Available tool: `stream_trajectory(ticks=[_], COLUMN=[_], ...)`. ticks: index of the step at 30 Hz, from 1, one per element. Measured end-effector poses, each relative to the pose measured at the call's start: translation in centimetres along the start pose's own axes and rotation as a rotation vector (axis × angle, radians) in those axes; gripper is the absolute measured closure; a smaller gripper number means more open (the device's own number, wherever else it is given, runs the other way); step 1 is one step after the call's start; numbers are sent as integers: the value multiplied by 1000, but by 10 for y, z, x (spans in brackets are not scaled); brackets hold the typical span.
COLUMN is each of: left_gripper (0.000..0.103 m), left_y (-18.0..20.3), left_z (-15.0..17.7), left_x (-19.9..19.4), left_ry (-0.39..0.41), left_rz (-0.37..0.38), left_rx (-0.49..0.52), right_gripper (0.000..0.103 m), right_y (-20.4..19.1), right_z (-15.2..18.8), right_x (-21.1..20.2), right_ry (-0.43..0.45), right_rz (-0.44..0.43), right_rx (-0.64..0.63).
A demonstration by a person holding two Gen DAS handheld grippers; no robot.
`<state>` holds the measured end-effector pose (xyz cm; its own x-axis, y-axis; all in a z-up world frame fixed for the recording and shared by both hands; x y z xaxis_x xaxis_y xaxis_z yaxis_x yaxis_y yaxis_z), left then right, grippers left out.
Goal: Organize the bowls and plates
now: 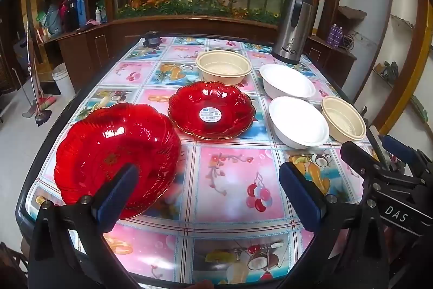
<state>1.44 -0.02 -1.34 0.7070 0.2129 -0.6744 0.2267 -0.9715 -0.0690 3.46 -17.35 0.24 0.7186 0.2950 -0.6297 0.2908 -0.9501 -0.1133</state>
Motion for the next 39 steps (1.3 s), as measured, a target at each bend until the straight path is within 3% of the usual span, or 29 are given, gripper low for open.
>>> stream_trajectory(ticks=[39], left_gripper=[0], left_y=[3], left_z=[2], left_x=[0], left_ry=[-23], left_rz=[-1], left_rx=[3], right_gripper=[0], right_y=[-2], right_z=[2], right_x=[5], right_ry=[-21], right_rz=[11], right_rx=[21])
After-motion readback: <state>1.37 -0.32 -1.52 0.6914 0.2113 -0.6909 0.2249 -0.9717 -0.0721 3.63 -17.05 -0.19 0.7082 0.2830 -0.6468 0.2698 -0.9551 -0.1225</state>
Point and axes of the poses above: each gripper's, at about its wrist camera, not at the fingertips, and x roughly the way its jaws point, y to its right, z to its underside, the point moved 2 cm from there along x, roughly the way its jaws point, and after that the axes turned 12 degrees about -z, right-handed, at the moved point
